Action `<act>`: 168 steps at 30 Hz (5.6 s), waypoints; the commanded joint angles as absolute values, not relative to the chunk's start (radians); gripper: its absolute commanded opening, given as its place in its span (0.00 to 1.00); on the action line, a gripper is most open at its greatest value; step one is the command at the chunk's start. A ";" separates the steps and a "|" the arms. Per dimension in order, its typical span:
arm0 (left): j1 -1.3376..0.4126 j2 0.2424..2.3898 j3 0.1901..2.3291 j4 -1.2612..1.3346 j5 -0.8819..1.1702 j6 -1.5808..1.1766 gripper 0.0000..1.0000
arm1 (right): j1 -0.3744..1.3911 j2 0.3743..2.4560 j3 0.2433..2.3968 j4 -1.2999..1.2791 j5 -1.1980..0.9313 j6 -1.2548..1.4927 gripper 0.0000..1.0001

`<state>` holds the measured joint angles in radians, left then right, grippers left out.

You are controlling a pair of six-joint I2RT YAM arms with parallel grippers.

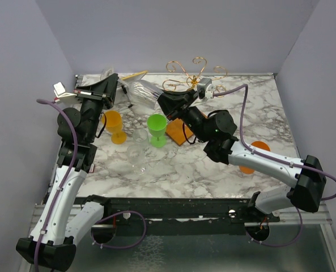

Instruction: Place the wine glass upside down on the wine glass rack

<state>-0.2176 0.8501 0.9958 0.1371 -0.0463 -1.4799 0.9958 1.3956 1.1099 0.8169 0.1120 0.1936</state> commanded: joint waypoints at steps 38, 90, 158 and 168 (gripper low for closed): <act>-0.203 0.711 0.927 0.338 0.568 -0.775 0.00 | 1.012 1.173 1.185 0.158 -0.188 0.330 0.85; -0.202 0.603 0.809 0.360 0.710 -0.751 0.00 | 1.012 1.428 1.213 0.476 -0.447 0.460 0.00; -0.203 0.783 0.962 -0.259 0.372 -0.604 0.99 | 0.787 1.150 0.987 0.201 0.369 0.217 0.01; -0.203 0.781 0.965 -0.270 0.369 -0.601 0.99 | 0.785 1.168 0.980 0.237 0.201 0.169 0.00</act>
<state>-0.2031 0.7841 0.9730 -0.2565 0.3721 -0.5987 0.7841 1.1797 0.9512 0.1719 0.3195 0.1921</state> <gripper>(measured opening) 0.987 0.053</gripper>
